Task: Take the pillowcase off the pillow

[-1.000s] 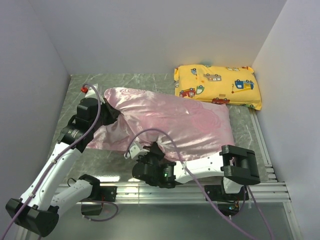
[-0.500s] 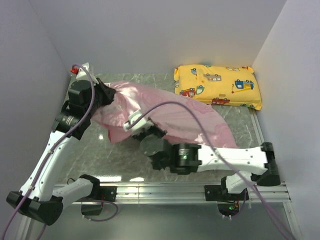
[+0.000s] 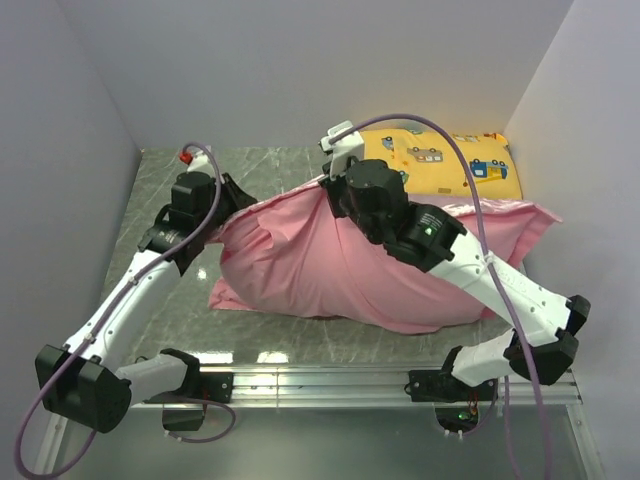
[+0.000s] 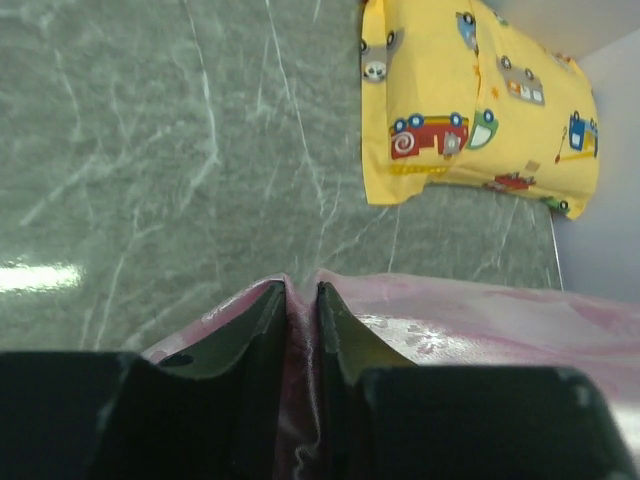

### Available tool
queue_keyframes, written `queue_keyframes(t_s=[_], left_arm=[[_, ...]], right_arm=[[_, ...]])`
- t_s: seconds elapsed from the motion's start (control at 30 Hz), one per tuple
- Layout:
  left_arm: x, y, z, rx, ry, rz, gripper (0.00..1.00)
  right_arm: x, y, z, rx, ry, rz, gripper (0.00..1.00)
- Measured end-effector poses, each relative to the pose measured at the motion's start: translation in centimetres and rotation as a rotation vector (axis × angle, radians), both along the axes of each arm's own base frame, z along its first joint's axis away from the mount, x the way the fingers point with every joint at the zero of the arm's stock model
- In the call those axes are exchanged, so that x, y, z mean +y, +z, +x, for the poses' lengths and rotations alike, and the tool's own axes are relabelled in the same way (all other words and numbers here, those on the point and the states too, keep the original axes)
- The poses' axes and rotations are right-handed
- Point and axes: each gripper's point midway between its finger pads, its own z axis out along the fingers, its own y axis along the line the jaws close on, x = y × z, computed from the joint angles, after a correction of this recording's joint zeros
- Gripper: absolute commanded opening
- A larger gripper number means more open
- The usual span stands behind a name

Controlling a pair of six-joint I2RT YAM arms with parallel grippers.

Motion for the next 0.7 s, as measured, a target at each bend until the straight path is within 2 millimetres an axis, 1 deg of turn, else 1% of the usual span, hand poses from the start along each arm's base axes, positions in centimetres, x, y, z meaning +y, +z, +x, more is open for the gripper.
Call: queue_keyframes(t_s=[0.07, 0.13, 0.2, 0.27, 0.3, 0.33, 0.4, 0.43, 0.5, 0.57, 0.67, 0.7], left_arm=[[-0.6, -1.7, -0.3, 0.022, -0.024, -0.026, 0.23], [-1.1, -3.9, -1.0, 0.059, -0.044, -0.054, 0.23], [-1.7, -5.8, -1.7, 0.089, -0.060, -0.081, 0.26], [-2.1, -6.5, -2.2, 0.093, -0.065, -0.097, 0.34], [-2.2, -6.6, -2.4, 0.093, -0.063, -0.100, 0.39], [-2.2, -6.7, -2.5, 0.093, -0.057, -0.099, 0.51], [-1.7, -6.6, -2.7, 0.087, -0.033, -0.081, 0.64], [-1.2, -6.6, -2.8, 0.089, -0.006, -0.065, 0.73], [0.1, -6.1, -2.8, 0.082, 0.048, -0.027, 0.80], [1.3, -4.4, -2.5, 0.057, 0.095, 0.002, 0.85], [2.6, 0.3, -1.7, -0.046, 0.151, 0.013, 0.88], [3.0, 1.4, -1.7, -0.072, 0.165, 0.013, 0.89]], right_arm=[[-0.1, -2.2, 1.1, 0.065, 0.004, 0.019, 0.00], [-0.1, -5.5, 2.5, 0.141, 0.006, 0.050, 0.00], [-0.5, -9.3, 4.3, 0.221, -0.010, 0.075, 0.00], [-0.5, -12.7, 6.0, 0.291, -0.029, 0.097, 0.00], [-0.4, -14.0, 6.6, 0.316, -0.037, 0.101, 0.00], [-0.2, -15.5, 7.3, 0.341, -0.046, 0.101, 0.00], [0.5, -17.4, 8.2, 0.366, -0.052, 0.108, 0.00], [0.8, -17.9, 8.6, 0.369, -0.053, 0.114, 0.00], [1.5, -18.3, 9.0, 0.372, -0.047, 0.134, 0.05], [1.9, -18.6, 9.2, 0.379, -0.043, 0.142, 0.10], [2.0, -18.9, 9.2, 0.387, -0.050, 0.147, 0.11], [1.9, -18.9, 9.2, 0.387, -0.058, 0.151, 0.11]])
